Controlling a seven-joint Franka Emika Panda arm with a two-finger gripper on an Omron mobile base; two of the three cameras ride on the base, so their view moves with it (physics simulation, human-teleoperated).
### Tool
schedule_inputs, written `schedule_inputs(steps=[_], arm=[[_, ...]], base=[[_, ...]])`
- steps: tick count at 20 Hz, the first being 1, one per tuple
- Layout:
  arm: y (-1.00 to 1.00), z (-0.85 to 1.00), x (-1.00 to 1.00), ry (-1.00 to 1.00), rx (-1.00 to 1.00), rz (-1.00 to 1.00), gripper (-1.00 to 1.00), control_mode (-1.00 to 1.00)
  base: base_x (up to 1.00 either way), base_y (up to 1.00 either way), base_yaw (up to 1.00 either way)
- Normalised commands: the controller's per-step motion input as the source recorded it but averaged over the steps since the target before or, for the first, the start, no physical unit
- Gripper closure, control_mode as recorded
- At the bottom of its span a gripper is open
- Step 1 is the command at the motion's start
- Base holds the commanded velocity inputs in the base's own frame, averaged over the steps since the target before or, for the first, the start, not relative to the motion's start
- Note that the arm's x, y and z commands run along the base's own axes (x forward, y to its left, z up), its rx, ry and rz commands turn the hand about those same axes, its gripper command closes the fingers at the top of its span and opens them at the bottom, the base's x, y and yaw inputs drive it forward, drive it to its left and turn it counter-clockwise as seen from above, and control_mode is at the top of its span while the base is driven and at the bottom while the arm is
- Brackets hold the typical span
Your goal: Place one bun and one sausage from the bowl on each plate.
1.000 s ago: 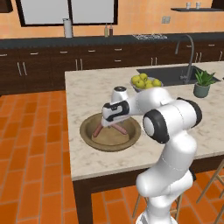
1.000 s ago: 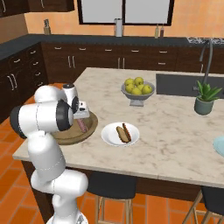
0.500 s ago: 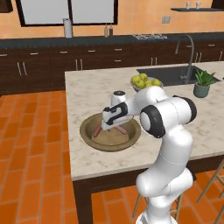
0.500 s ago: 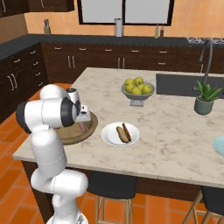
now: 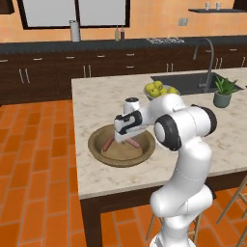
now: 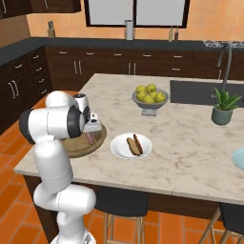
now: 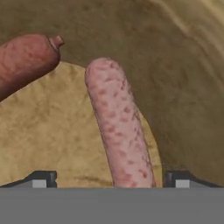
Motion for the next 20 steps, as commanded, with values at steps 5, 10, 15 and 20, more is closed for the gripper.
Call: schedule_inputs(steps=[5, 10, 15, 20], arm=[[0.0, -0.44, 0.0, 0.32, -0.1, 0.02, -1.0, -1.0], [0.13, -0.03, -0.25, 0.2, 0.0, 0.11, -1.0, -1.0], [0.2, -0.1, -0.65, 0.15, 0.01, 0.12, -1.0, -1.0], [0.06, -0.42, -0.47, 0.04, 0.0, 0.11, -1.0, -1.0]], base=[[0.0, 0.0, 0.0], [0.0, 0.0, 0.0], [0.0, 0.0, 0.0], [0.0, 0.0, 0.0]])
